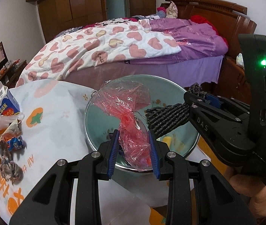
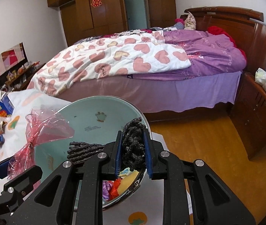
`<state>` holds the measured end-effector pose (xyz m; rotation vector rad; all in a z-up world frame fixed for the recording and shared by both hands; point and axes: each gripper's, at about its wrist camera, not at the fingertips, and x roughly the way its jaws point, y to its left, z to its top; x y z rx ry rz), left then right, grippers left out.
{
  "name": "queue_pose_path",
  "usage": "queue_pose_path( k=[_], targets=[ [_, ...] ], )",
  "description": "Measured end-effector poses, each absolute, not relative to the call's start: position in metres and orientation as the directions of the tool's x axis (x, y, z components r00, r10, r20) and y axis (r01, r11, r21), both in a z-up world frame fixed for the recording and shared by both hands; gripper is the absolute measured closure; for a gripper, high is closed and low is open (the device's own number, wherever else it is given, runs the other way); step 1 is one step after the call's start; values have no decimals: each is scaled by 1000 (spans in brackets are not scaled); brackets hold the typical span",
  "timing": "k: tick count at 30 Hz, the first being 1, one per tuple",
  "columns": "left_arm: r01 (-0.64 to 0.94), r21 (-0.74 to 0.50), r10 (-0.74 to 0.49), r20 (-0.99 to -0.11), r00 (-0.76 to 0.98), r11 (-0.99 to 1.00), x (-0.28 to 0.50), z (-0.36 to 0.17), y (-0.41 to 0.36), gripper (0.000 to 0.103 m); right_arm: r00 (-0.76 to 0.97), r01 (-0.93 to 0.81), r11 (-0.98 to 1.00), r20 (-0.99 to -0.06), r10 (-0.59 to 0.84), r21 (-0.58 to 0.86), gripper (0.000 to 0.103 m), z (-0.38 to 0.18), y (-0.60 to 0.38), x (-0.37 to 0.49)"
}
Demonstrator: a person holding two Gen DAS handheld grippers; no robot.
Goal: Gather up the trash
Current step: 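Carry mesh sleeve and pink cellophane over the wastebasket and open both tools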
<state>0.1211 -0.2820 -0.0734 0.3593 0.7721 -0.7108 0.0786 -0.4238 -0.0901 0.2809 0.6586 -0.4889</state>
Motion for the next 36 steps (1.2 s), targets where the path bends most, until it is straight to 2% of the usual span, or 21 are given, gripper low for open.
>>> queue_pose_path(
  k=[17,19,21,23,27,28,33,36],
  targets=[
    [684,30,-418,-771,480,729,133,-92,-290,68,675,507,857,-662,-325,96,70,-98,-428,85],
    [681,26,-416,-774,477,731,134,-94,-289,62,677,507,856,-661,-323,100,69,-98,-429,85],
    [675,23,-412,-777,476,737,136,-95,-288,50,679,505,857,-661,-320,103,68,-97,-428,84],
    [670,23,-410,-775,481,742,137,-94,-287,46,680,506,856,-658,-322,104,62,-97,-428,84],
    [661,30,-407,-768,495,749,137,-92,-283,39,685,506,856,-652,-325,104,60,-92,-427,84],
    [659,27,-407,-767,496,752,138,-91,-282,38,686,509,854,-649,-328,107,56,-91,-427,83],
    [611,33,-386,-748,540,791,140,-83,-268,17,706,529,837,-618,-345,137,41,-80,-427,73],
    [593,34,-380,-737,559,805,140,-76,-256,16,717,532,834,-601,-352,145,39,-71,-421,68]
  ],
)
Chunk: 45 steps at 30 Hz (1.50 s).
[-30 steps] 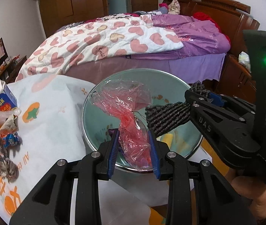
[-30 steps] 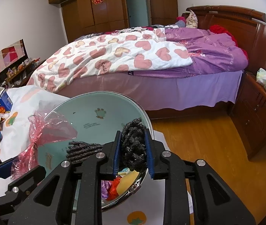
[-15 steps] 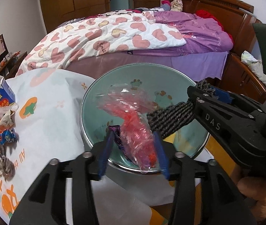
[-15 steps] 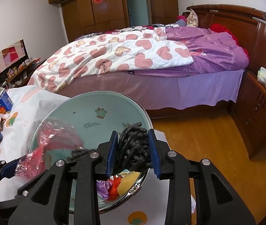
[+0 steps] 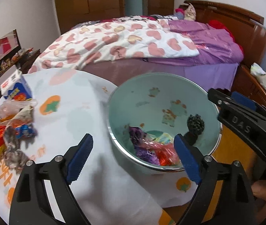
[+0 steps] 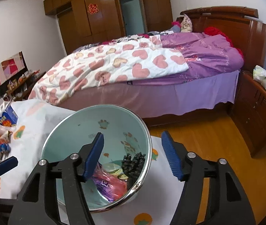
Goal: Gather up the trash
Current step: 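Carry mesh sleeve and pink cellophane over the wastebasket and open both tools, then move both open tools back to the table toward the remaining trash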
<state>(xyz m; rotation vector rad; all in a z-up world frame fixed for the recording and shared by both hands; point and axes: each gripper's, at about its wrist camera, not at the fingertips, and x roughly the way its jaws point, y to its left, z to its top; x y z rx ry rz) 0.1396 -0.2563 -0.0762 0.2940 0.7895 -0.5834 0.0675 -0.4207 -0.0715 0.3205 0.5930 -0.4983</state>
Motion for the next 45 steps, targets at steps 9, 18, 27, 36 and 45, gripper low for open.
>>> queue_pose_path(
  k=[9,18,27,36,45],
  targets=[
    [503,52,-321,-713,624,863,148,-60,-188,14,760,456,875,-582,-289,161,39,-55,-377,73],
    [361,43,-220,-725,653,931,166,-56,-103,14,786,357,918,-586,-196,172,39,-49,-322,97],
    [218,40,-118,-737,665,975,180,-64,-8,14,799,222,962,-595,-85,160,39,-45,-257,123],
    [95,35,-39,-734,678,995,197,-64,64,14,770,52,984,-634,70,172,39,-50,-183,168],
    [140,68,-44,-740,671,988,226,-72,72,14,713,-28,988,-690,126,151,39,-63,-136,208]
  ],
)
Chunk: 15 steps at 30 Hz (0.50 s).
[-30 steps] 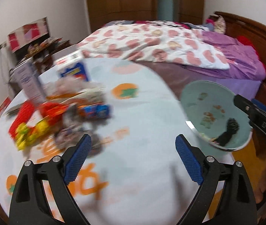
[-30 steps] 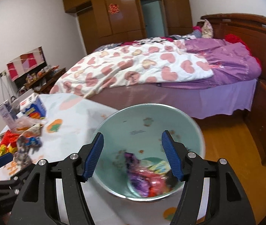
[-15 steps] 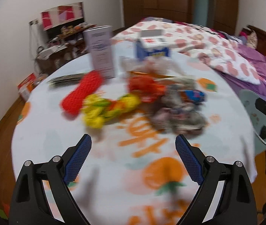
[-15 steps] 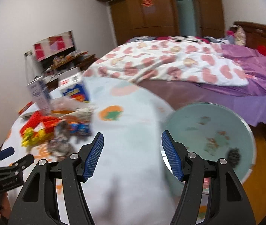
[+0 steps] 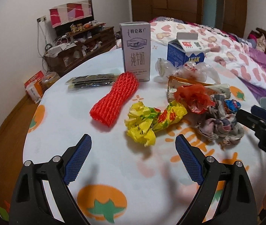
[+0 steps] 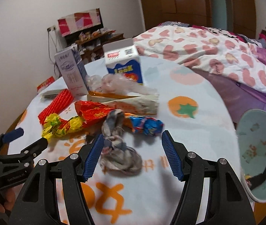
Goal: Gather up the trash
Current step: 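Move both open tools back to the table toward the remaining trash, then grasp the patterned cloth with the right tool while the left tool grasps the yellow snack bag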
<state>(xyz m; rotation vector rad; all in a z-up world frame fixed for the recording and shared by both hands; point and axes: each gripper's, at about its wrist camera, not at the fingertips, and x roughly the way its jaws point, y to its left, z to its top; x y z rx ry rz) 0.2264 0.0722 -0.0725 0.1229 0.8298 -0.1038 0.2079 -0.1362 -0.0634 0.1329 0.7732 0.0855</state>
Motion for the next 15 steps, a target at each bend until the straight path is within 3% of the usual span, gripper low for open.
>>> queue_pose_path(
  k=[7,10,12,15],
  targets=[
    [160,43,-73,-756,650,986,252,-81,64,15,620,-70,987,-769,155,143,42,-86,-119,238],
    [168,45,-74,-768,636,985,258,-87,59,22,600,-98,983,-779,182,154,58,-89,-116,240],
    [185,41,-86,-775,627,982,259,-89,55,33,600,-128,980,-775,201,154,73,-89,-111,237],
    [198,34,-98,-779,619,980,257,-92,49,38,596,-166,975,-773,217,146,80,-89,-104,233]
  ],
)
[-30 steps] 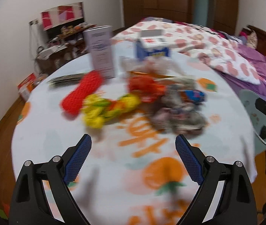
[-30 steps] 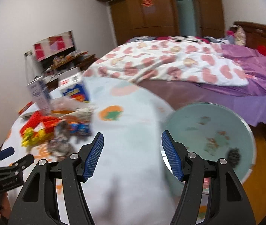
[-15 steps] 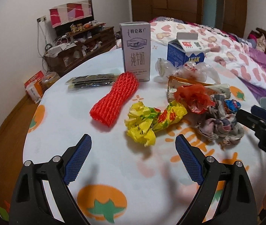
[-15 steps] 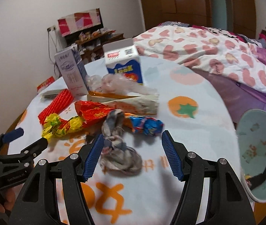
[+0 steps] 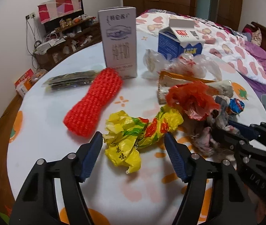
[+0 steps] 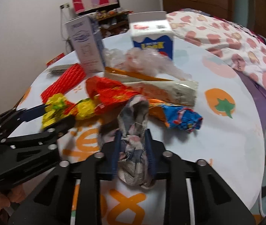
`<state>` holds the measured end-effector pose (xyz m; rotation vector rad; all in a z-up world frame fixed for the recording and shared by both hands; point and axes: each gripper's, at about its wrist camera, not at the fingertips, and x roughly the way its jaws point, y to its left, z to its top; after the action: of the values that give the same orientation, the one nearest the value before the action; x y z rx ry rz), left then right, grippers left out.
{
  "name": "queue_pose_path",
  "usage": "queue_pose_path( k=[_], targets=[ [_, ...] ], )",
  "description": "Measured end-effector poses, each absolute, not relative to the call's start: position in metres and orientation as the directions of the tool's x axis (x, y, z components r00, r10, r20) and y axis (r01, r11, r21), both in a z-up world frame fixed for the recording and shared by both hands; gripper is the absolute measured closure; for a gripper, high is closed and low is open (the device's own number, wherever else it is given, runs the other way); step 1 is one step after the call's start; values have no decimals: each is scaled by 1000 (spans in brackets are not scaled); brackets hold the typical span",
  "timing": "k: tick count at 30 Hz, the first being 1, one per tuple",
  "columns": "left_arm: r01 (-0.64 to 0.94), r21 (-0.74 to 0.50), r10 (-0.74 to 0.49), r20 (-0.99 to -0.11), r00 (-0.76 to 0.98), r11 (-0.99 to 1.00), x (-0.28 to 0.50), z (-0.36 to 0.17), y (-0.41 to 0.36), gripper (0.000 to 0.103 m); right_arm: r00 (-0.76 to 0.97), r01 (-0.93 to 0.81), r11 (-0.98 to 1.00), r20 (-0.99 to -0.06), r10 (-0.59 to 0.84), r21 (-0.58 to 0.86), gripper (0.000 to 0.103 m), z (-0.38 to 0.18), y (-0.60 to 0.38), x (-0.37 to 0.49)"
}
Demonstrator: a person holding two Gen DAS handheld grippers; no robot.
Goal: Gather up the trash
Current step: 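Grasp the patterned cloth with the right tool while the left tool grasps the yellow snack bag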
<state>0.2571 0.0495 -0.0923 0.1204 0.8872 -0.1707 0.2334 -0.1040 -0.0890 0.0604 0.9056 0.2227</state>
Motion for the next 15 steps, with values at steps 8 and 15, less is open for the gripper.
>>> queue_pose_path(
  k=[8,15],
  targets=[
    [205,14,-119,-776,620,979,252,-92,44,61,615,-159,968,-747,253,197,83,-83,-111,217],
    [194,32,-104,-755,648,980,234,-82,40,70,671,-158,966,-696,258,205,83,-64,-119,193]
  ],
)
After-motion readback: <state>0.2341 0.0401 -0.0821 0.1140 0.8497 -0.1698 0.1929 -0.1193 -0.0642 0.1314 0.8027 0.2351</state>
